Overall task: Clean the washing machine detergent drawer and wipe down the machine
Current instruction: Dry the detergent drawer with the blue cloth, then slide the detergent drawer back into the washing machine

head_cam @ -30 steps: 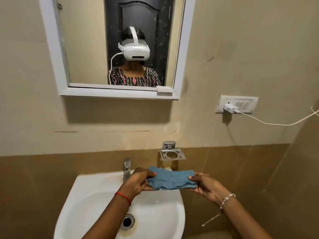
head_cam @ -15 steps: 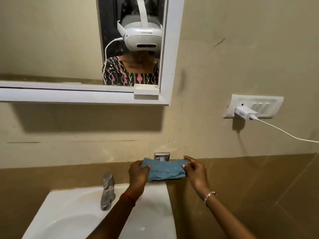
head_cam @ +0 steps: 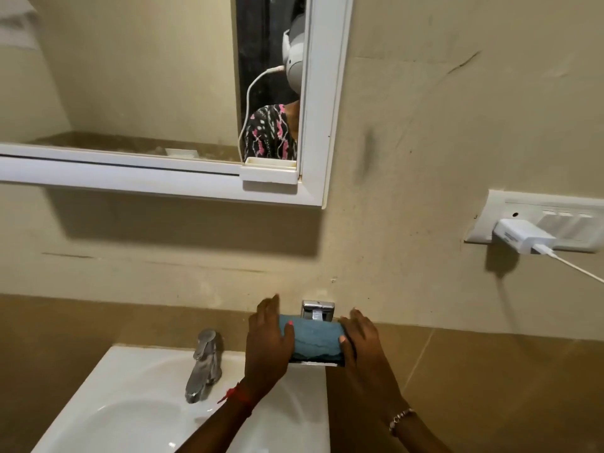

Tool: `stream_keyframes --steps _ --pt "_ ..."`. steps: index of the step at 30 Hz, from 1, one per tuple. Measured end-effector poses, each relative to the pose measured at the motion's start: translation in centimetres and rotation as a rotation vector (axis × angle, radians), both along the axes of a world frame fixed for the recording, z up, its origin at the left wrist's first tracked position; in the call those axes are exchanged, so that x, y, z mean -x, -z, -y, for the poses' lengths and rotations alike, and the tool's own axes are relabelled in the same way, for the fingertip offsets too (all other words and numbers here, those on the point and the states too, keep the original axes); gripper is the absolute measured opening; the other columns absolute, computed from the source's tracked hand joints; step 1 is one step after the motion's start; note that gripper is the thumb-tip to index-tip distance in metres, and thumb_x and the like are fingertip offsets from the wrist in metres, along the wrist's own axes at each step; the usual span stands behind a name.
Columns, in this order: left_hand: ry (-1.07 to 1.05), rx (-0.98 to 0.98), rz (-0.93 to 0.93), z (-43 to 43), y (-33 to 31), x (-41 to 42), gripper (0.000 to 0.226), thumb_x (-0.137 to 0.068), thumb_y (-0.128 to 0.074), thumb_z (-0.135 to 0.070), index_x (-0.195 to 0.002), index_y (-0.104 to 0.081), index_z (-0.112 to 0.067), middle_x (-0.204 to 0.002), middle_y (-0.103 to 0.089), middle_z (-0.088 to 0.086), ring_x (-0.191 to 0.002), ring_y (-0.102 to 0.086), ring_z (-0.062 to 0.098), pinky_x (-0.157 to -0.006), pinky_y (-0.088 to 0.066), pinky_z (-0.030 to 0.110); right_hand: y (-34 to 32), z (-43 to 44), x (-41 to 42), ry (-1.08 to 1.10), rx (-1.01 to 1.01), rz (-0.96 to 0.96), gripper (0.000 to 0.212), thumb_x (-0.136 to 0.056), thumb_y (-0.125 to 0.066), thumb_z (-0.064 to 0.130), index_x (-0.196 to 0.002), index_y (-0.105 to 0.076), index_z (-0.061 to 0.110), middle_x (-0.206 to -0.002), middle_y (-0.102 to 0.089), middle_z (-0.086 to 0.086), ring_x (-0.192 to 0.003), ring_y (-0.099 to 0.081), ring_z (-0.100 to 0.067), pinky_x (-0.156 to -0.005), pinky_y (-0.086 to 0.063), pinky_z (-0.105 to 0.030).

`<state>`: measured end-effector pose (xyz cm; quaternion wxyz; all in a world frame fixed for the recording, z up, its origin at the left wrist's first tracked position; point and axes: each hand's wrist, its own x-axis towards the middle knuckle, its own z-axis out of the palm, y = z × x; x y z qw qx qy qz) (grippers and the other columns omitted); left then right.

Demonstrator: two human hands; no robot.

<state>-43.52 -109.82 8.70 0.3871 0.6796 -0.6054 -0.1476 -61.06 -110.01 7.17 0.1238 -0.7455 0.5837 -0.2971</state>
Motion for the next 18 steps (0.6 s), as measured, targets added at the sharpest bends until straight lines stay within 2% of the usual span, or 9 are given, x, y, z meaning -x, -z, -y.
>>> stream_keyframes --steps 1,3,4,6,9,11,14,16,18 --pt "0.061 0.033 0.148 -0.2 0.3 0.0 0.062 -0.09 -0.027 -0.045 -0.144 -0.03 -0.015 -0.15 -0.03 0.005 -0.137 -0.028 0.026 -0.112 -0.027 0.04 0.5 0.2 0.0 -0.027 0.0 -0.057 0.09 -0.085 0.002 0.07 -0.138 -0.043 0.014 -0.15 -0.03 -0.008 -0.14 -0.027 -0.023 -0.111 -0.02 -0.027" --pt "0.153 0.006 0.379 -0.7 0.9 0.1 0.079 -0.083 0.005 -0.063 -0.148 -0.015 -0.025 -0.155 -0.005 -0.009 -0.145 -0.002 0.018 -0.117 -0.003 0.041 0.8 0.2 0.2 -0.042 0.052 -0.189 0.082 -0.091 0.0 0.063 -0.132 -0.049 0.013 -0.139 -0.047 -0.012 -0.128 -0.046 -0.027 -0.102 -0.035 -0.036" --pt "0.175 -0.031 0.428 -1.0 1.3 0.1 0.088 -0.075 0.02 -0.068 -0.148 -0.007 -0.027 -0.151 0.006 -0.014 -0.143 0.011 0.013 -0.115 0.006 0.041 0.8 0.0 0.2 -0.052 0.039 -0.219 0.072 -0.096 -0.005 0.056 -0.128 -0.052 0.013 -0.131 -0.056 -0.012 -0.119 -0.055 -0.027 -0.095 -0.043 -0.038" --pt "0.176 -0.102 0.441 -1.6 2.2 0.1 0.099 -0.06 0.037 -0.069 -0.145 0.006 -0.03 -0.146 0.016 -0.018 -0.138 0.02 0.007 -0.114 0.012 0.04 1.2 -0.3 0.2 -0.058 0.012 -0.259 0.061 -0.099 -0.008 0.05 -0.126 -0.049 0.015 -0.125 -0.06 -0.011 -0.113 -0.06 -0.027 -0.089 -0.046 -0.037" --pt "0.18 -0.147 0.374 -2.5 2.9 -0.1 0.09 -0.057 0.037 -0.073 -0.137 0.015 -0.038 -0.146 0.018 -0.022 -0.138 0.018 0.001 -0.112 0.015 0.035 2.0 -0.6 0.5 -0.043 0.098 -0.322 0.061 -0.099 -0.009 0.051 -0.129 -0.046 0.013 -0.128 -0.058 -0.013 -0.121 -0.051 -0.027 -0.091 -0.042 -0.04" --pt "0.183 -0.136 0.355 -2.9 2.9 -0.2 0.092 -0.059 0.035 -0.074 -0.139 0.012 -0.036 -0.145 0.018 -0.022 -0.137 0.018 -0.001 -0.112 0.015 0.033 1.6 -0.6 0.6 -0.042 0.137 -0.354 0.061 -0.098 -0.008 0.052 -0.129 -0.043 0.013 -0.127 -0.059 -0.015 -0.122 -0.04 -0.024 -0.09 -0.042 -0.045" --pt "0.159 -0.106 0.395 -3.4 2.6 -0.5 0.091 -0.064 0.03 -0.072 -0.143 0.008 -0.032 -0.145 0.019 -0.02 -0.136 0.02 -0.001 -0.115 0.015 0.032 0.8 -0.7 -0.1 -0.046 0.175 -0.376 0.062 -0.097 -0.007 0.053 -0.126 -0.043 0.012 -0.123 -0.061 -0.015 -0.119 -0.038 -0.023 -0.095 -0.041 -0.052" --pt "0.127 -0.095 0.391 -4.1 2.4 -1.2 0.087 -0.07 0.021 -0.069 -0.146 0.003 -0.03 -0.147 0.017 -0.02 -0.136 0.02 -0.001 -0.115 0.015 0.031 0.4 -1.1 -1.1 -0.082 0.202 -0.347 0.064 -0.096 -0.01 0.054 -0.127 -0.046 0.01 -0.125 -0.059 -0.017 -0.122 -0.037 -0.024 -0.111 -0.023 -0.049" --pt "0.09 -0.075 0.373 -5.3 1.9 -2.5 0.086 -0.073 0.016 -0.069 -0.148 -0.002 -0.03 -0.149 0.014 -0.02 -0.138 0.018 -0.001 -0.115 0.016 0.028 0.1 -1.7 -2.9 -0.162 0.218 -0.311 0.068 -0.097 -0.014 0.054 -0.128 -0.05 0.006 -0.13 -0.055 -0.019 -0.127 -0.034 -0.025 -0.113 -0.006 -0.042"
